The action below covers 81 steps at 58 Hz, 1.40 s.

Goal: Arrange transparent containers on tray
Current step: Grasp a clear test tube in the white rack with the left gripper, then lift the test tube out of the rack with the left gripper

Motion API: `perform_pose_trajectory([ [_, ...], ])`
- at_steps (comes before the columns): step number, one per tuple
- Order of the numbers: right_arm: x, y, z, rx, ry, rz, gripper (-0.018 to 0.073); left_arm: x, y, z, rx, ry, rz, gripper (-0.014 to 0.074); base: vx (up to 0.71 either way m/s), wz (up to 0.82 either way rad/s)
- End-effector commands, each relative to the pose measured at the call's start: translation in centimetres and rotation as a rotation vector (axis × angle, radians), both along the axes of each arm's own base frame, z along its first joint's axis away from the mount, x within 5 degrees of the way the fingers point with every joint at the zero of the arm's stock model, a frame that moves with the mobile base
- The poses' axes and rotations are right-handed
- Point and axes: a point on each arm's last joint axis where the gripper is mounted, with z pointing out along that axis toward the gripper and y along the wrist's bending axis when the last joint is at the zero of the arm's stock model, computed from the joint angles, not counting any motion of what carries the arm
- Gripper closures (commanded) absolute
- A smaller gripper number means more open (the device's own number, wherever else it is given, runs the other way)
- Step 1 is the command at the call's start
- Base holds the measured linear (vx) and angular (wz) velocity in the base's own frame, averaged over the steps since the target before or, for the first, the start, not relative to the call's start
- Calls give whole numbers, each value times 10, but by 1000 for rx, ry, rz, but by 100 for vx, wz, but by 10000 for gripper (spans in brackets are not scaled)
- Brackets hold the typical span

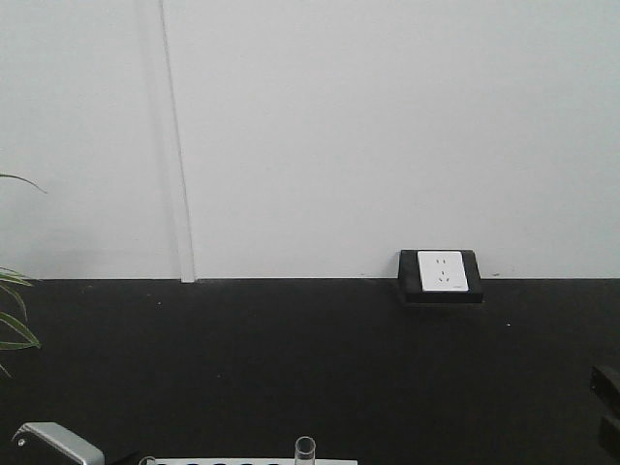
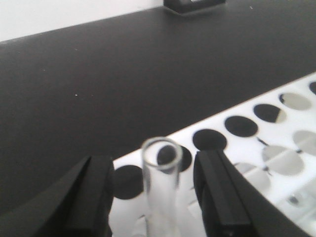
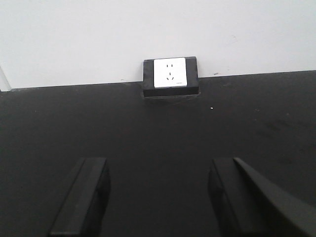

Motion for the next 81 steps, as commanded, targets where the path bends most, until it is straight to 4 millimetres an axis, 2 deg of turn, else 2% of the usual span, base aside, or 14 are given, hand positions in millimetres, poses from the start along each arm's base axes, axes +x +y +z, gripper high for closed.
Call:
perform_pose_trajectory([
  [1,2,1,19,-10,-119,8,56,9,-4,16,-80,-121,16,111,0,0],
  [13,2,1,18,-10,-113,7,56,10,-5,13,-82,-123,14,120,0,0],
  [23,2,1,18,-10,-113,7,56,10,-5,14,-83,-127,12,171,0,0],
  [59,2,0,16,-12,-88,7,58,10,-5,18,-101,-165,11,536,0,0],
  [67,2,0,16,-12,-89,7,58,8,-4,27,-118,-200,13,603,0,0],
  [81,2,0,16,-10,-93,6,58,-3,2,55,-142,-281,18,605,0,0],
])
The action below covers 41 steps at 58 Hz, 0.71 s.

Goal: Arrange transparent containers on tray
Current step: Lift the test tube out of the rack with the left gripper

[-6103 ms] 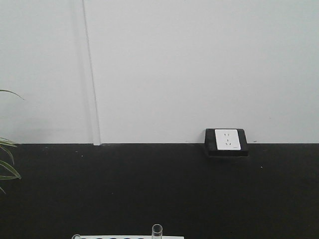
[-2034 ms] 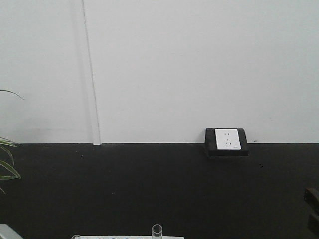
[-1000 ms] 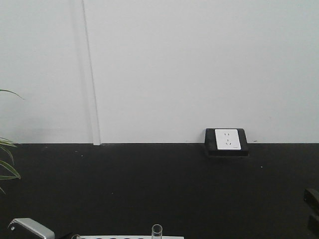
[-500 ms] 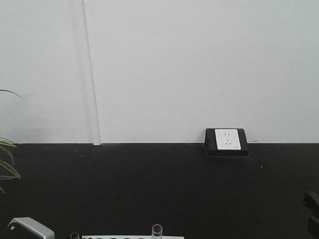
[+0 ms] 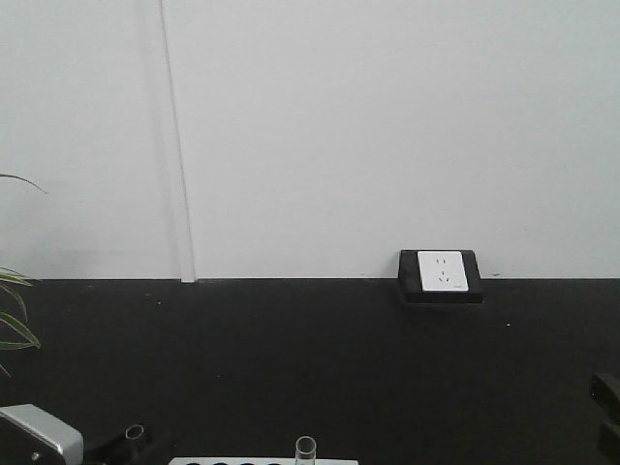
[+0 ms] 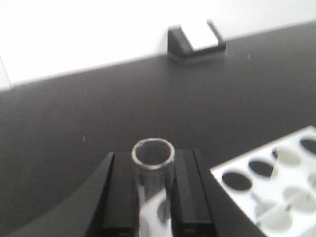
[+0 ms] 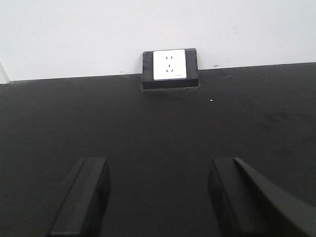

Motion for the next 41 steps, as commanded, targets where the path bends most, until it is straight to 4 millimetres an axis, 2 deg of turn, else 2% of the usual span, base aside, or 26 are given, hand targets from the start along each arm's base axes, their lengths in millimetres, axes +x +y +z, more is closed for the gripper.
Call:
perform_pose_trajectory([
  [1,3,1,19,-7,-121,7,58,-2,0,32,-67,-149,6,605,0,0],
  [12,3,1,19,-4,-121,7,58,-12,8,58,-75,-217,36,605,0,0],
  [16,3,1,19,-2,-120,6,58,-12,10,73,-92,-243,50,605,0,0],
  [30,3,1,19,-2,-124,6,58,-4,13,126,8,-277,68,604,0,0],
  [36,3,3,21,1,-149,17,58,1,13,136,50,-226,71,604,0,0],
  [41,2,15,24,-9,-174,88,58,4,15,139,76,-158,80,604,0,0],
])
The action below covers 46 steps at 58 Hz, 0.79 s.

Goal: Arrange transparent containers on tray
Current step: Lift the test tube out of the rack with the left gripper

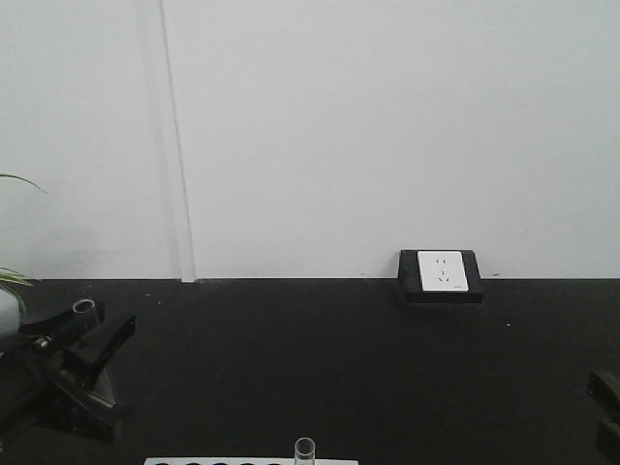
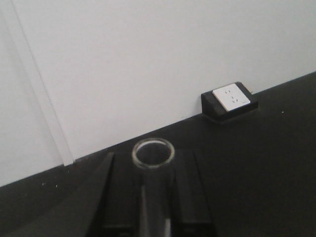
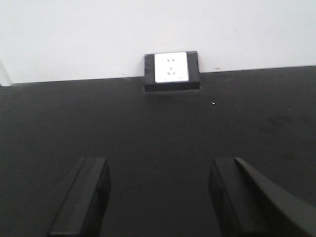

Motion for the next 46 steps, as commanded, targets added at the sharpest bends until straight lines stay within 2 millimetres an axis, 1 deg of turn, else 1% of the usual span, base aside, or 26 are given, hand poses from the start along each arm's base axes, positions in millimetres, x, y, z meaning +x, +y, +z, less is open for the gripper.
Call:
perform_pose_trajectory([
  [1,2,13,22,-17,-156,84,58,2,4,23,-18,-28,19,604,0,0],
  [6,1,34,19,-63,-156,206,58,3,6,21,0,14,30,604,0,0],
  [12,1,59,11,-104,-133,349,58,3,10,19,8,36,46,604,0,0],
  [18,2,79,3,-102,-113,436,58,4,10,18,11,41,48,604,0,0],
  [28,1,103,-6,-99,-92,541,57,4,10,18,10,40,48,604,0,0],
  [40,-8,129,-12,-91,-106,667,57,4,10,18,10,40,48,604,0,0],
  [46,-9,142,-21,-97,-84,714,57,4,10,18,10,40,48,604,0,0],
])
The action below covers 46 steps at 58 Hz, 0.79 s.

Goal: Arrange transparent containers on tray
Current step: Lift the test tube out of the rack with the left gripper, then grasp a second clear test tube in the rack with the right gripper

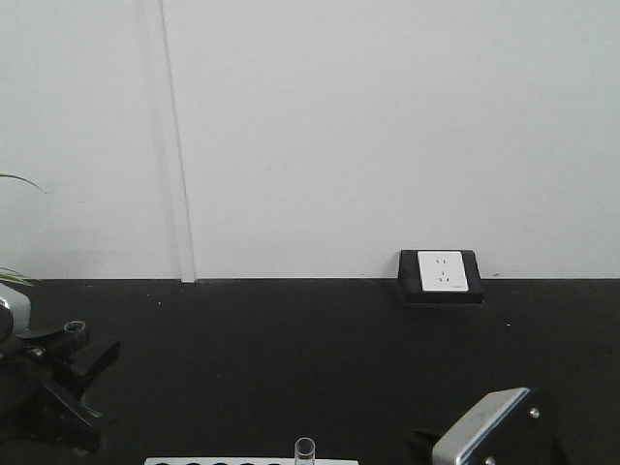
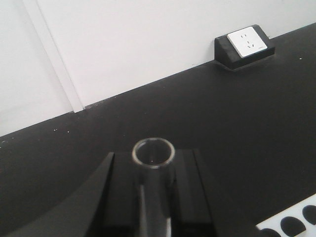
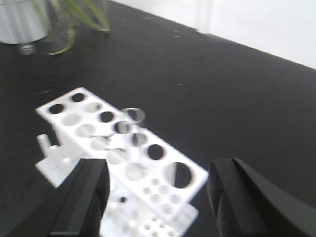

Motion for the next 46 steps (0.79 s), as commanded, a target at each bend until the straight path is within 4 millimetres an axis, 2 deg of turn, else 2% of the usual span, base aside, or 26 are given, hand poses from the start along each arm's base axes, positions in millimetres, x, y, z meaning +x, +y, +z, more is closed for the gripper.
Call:
perform_pose_trajectory([
  [1,2,14,13,67,-90,55,55,0,0,24,-51,-125,4,604,0,0],
  [23,22,41,-17,98,-94,93,-19,0,0,24,-51,-125,4,604,0,0],
  [36,34,53,-31,158,-115,91,-26,1,0,24,-50,-124,4,604,0,0],
  [46,60,54,-33,161,-115,-5,-26,1,0,24,-50,-123,4,604,0,0],
])
